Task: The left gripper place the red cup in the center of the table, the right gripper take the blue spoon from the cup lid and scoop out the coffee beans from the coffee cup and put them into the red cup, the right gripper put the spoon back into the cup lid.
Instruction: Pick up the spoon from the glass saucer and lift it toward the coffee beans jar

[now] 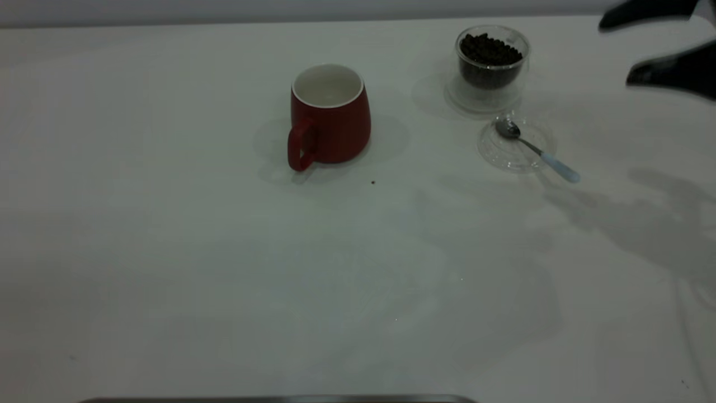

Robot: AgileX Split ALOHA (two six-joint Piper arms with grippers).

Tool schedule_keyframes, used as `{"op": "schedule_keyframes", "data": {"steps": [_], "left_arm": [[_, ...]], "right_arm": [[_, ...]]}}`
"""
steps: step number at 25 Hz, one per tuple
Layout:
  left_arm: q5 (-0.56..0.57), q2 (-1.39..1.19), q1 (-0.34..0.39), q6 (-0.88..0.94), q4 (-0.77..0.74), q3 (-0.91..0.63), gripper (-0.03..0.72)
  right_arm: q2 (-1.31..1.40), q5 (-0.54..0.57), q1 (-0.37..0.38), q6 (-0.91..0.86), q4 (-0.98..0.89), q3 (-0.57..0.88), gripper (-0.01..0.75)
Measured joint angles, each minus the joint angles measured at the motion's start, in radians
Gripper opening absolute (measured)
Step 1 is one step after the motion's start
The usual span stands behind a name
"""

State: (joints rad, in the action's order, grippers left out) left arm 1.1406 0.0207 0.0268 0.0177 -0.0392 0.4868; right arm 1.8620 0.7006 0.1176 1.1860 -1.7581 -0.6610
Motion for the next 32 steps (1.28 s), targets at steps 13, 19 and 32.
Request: {"op": "schedule_keyframes", "data": {"steps": [13, 19, 32], "left_arm": [[0.000, 0.000, 0.000, 0.000, 0.000, 0.000, 0.587], [0.000, 0.000, 0.000, 0.000, 0.000, 0.000, 0.587], [0.000, 0.000, 0.000, 0.004, 0.000, 0.000, 0.587]], "right_arm": [[0.312, 0.048, 0.051, 0.058, -0.021, -0.019, 0.588], [0.413, 0.077, 0.051, 0.079, -0.025, -0.097, 0.588], [0.562, 0.127, 0.051, 0.108, -0.027, -0.207, 0.586]]}}
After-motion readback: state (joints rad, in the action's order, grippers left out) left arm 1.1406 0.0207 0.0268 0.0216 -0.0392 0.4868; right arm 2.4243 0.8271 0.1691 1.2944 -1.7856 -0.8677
